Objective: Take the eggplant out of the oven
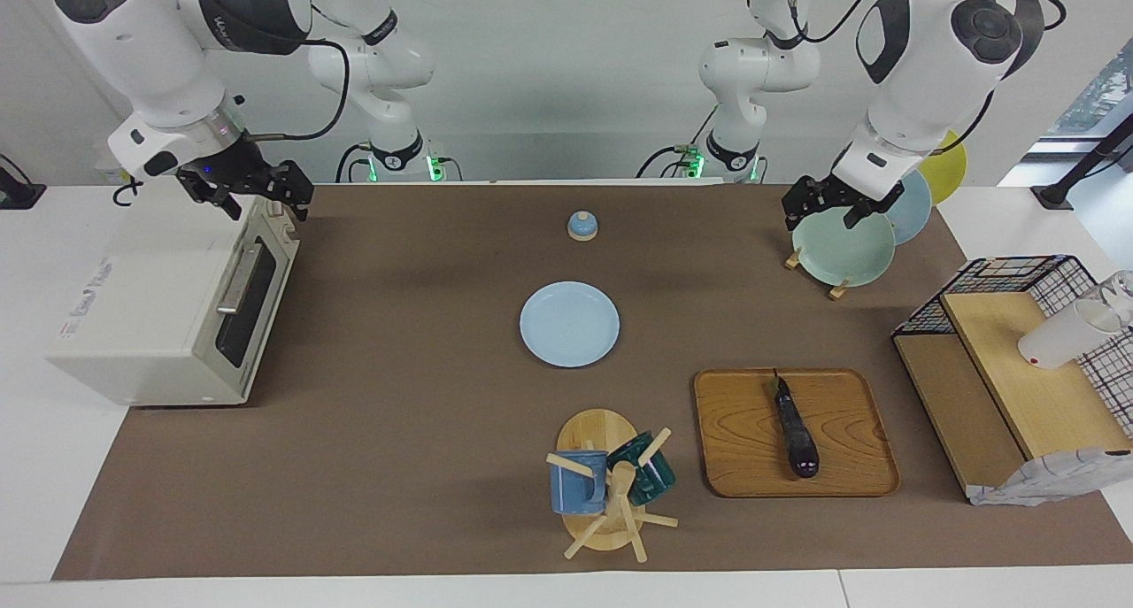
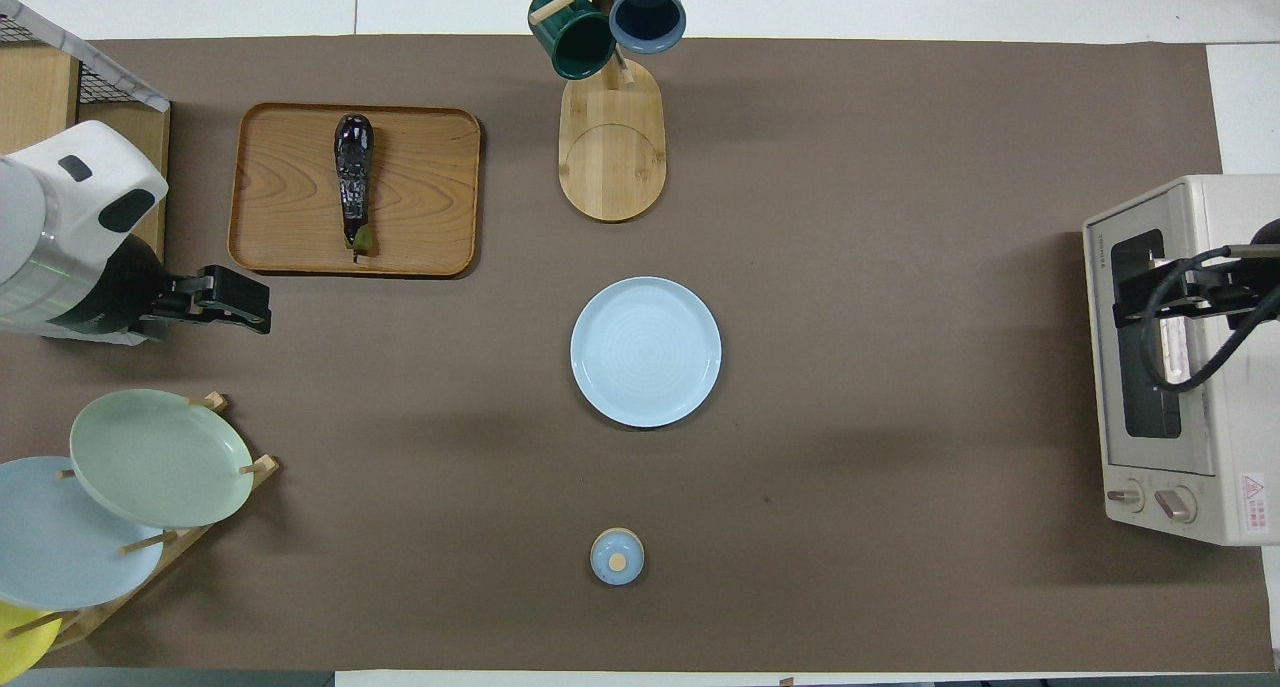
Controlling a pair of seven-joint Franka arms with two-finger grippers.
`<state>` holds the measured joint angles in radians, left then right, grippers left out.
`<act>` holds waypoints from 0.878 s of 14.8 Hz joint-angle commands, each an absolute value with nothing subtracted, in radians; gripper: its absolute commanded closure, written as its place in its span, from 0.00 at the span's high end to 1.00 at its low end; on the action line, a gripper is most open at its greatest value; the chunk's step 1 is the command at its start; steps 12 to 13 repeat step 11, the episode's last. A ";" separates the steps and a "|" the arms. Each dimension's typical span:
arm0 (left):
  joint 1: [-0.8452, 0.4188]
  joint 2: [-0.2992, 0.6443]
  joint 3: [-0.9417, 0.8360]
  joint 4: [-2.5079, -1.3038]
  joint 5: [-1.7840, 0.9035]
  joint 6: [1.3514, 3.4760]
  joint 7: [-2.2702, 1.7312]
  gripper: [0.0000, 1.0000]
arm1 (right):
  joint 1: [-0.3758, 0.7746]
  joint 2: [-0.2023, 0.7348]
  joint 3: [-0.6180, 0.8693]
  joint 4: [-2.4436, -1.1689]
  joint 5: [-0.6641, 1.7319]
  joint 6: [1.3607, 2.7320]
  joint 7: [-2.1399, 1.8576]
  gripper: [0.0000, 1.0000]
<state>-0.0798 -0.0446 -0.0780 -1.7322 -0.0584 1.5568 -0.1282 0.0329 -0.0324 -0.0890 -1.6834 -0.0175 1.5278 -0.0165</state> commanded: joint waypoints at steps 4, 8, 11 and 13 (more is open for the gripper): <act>-0.092 -0.046 -0.067 -1.683 -0.037 1.506 -0.143 1.00 | 0.029 -0.057 -0.092 -1.712 0.000 1.546 -0.017 1.00; -0.087 -0.046 -0.069 -1.677 -0.035 1.506 -0.143 1.00 | 0.029 -0.057 -0.092 -1.712 0.000 1.546 -0.017 1.00; -0.083 -0.046 -0.069 -1.677 -0.035 1.506 -0.141 1.00 | 0.029 -0.058 -0.091 -1.712 0.000 1.546 -0.017 1.00; -0.083 -0.046 -0.069 -1.677 -0.035 1.506 -0.141 1.00 | 0.029 -0.058 -0.091 -1.712 0.000 1.546 -0.017 1.00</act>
